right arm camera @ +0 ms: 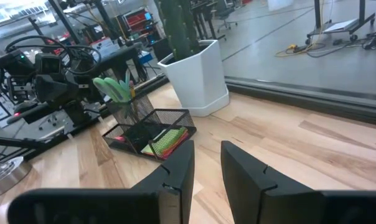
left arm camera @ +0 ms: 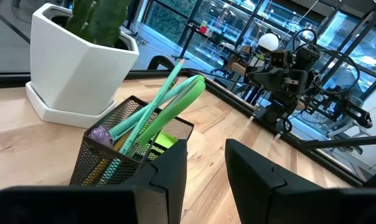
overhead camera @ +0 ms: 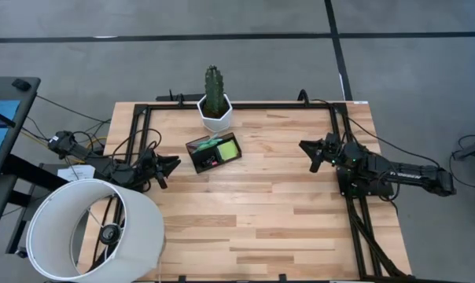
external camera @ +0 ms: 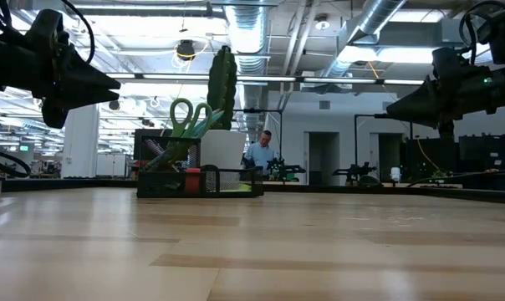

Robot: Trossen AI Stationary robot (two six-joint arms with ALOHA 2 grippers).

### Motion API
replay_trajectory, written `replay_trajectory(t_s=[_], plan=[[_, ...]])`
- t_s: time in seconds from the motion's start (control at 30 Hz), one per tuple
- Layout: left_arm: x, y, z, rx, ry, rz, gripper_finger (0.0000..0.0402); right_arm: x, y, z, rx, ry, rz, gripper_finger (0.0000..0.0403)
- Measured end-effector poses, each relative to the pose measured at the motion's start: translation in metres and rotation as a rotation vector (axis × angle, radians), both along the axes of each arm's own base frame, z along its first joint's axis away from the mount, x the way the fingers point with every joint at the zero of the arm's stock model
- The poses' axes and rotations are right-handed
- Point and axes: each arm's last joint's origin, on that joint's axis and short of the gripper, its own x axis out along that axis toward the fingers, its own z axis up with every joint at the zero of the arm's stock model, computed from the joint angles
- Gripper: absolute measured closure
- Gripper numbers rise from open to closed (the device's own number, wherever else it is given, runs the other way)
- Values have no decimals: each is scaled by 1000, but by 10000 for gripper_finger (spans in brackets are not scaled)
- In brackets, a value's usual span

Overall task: Pick and place office supplies into organizer
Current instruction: Return to Home Position

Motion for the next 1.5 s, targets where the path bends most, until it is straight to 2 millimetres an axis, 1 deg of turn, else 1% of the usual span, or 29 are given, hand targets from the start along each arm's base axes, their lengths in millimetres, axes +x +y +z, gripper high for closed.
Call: replay_trajectory(t_s=[1.5], plan=[[0,0,0,0,1,0,300,0,0,0,0,0,0,331]])
